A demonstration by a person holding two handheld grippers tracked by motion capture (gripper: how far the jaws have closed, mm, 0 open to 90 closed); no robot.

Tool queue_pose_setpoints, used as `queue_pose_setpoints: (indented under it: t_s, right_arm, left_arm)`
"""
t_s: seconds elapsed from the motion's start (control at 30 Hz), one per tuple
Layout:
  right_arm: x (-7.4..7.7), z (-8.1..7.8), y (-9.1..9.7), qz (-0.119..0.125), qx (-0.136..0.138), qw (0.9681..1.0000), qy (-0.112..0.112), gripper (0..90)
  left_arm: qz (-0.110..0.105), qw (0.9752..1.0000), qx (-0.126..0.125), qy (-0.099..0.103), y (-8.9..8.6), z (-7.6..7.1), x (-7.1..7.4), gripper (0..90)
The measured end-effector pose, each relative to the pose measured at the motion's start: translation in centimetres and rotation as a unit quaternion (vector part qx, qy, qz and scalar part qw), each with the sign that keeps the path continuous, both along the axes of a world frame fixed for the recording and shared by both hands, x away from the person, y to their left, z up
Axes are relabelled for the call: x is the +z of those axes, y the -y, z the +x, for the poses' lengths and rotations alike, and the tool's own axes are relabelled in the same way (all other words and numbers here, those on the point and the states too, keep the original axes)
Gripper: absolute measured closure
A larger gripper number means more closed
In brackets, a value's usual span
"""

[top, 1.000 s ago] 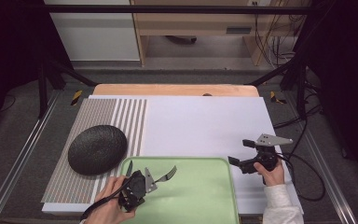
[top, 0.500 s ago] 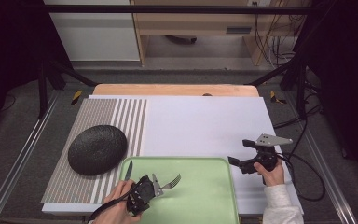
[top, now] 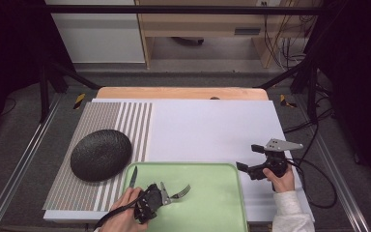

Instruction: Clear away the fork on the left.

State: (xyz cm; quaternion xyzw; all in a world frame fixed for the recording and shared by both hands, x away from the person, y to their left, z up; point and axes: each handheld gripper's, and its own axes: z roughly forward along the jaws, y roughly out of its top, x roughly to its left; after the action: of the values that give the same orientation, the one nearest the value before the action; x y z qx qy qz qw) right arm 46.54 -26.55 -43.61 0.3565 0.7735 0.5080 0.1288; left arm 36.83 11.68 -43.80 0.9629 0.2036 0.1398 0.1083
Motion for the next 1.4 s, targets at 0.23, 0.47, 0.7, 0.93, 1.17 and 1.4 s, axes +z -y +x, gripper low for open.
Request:
queue_pose_setpoints:
  t_s: [0.23,0.47,0.7,0.93,1.17,1.4]
  right_arm:
    - [0.0,0.0,0.0,0.000,-0.002,1.0000,0.000,0.5]
    - [0.0,0.0,0.0,-0.001,-0.001,1.0000,-0.001,0.5]
    - [0.0,0.0,0.0,-0.001,-0.001,1.0000,-0.001,0.5]
    - [0.0,0.0,0.0,-0.001,-0.002,1.0000,0.000,0.5]
    - [0.0,0.0,0.0,0.000,-0.003,1.0000,0.000,0.5]
    - [0.0,0.0,0.0,0.000,-0.002,1.0000,0.001,0.5]
  left_arm:
    - [-0.008,1.0000,-0.004,-0.001,-0.2,0.1,-0.1,76.6]
    - [-0.050,0.9988,-0.002,0.002,-0.7,0.3,0.5,67.8]
    - [-0.122,0.9923,-0.016,0.007,-1.0,0.4,1.1,73.6]
    - [-0.145,0.9889,-0.028,-0.010,-0.7,0.7,0.4,86.4]
    - [-0.151,0.9875,-0.045,-0.012,-0.1,0.8,-0.3,89.9]
    - [-0.149,0.9872,-0.055,-0.013,0.4,1.1,-1.0,89.9]
